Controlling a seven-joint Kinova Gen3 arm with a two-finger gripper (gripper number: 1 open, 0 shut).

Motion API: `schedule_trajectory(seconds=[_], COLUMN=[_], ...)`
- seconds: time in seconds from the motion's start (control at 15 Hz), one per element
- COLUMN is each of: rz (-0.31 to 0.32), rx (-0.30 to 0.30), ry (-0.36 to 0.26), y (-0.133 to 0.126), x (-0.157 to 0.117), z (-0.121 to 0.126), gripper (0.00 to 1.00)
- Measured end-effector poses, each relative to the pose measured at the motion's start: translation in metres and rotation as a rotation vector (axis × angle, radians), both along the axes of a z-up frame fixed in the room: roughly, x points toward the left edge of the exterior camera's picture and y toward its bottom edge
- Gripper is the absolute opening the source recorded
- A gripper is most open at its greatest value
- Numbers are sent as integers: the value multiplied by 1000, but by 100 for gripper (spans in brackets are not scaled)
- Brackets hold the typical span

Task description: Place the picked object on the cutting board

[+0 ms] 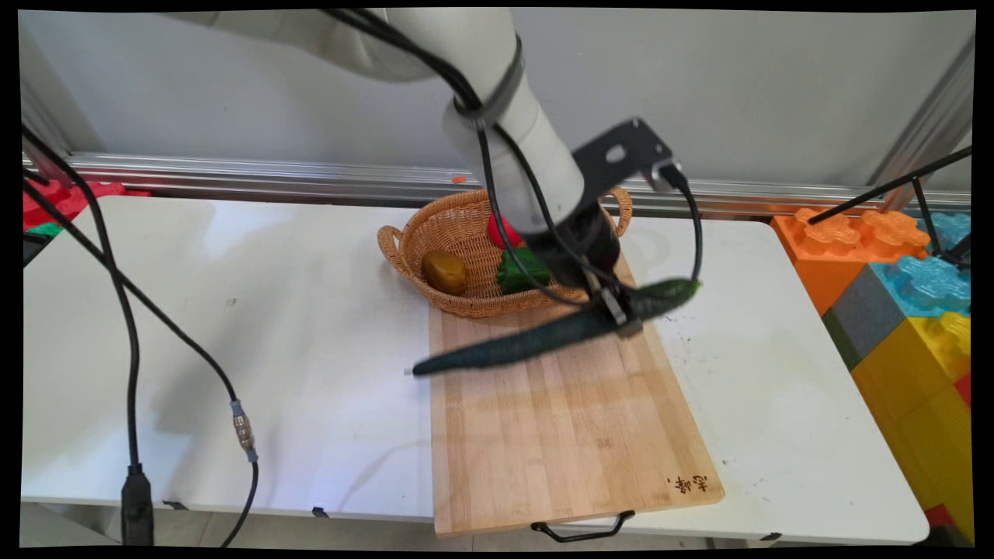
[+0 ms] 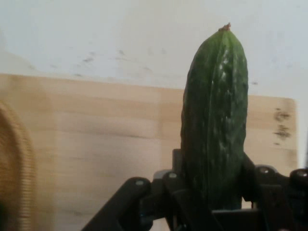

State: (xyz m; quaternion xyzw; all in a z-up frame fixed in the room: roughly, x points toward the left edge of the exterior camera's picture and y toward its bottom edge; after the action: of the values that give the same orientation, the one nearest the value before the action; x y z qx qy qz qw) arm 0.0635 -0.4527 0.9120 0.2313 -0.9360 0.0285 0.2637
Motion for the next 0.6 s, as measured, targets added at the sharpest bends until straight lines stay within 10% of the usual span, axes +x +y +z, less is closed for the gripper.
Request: schedule_trajectory(seconds=[0.6], rz=[52], rx=[145], ry=[5], y=[23], x=[-10], z=[-72], gripper=[0])
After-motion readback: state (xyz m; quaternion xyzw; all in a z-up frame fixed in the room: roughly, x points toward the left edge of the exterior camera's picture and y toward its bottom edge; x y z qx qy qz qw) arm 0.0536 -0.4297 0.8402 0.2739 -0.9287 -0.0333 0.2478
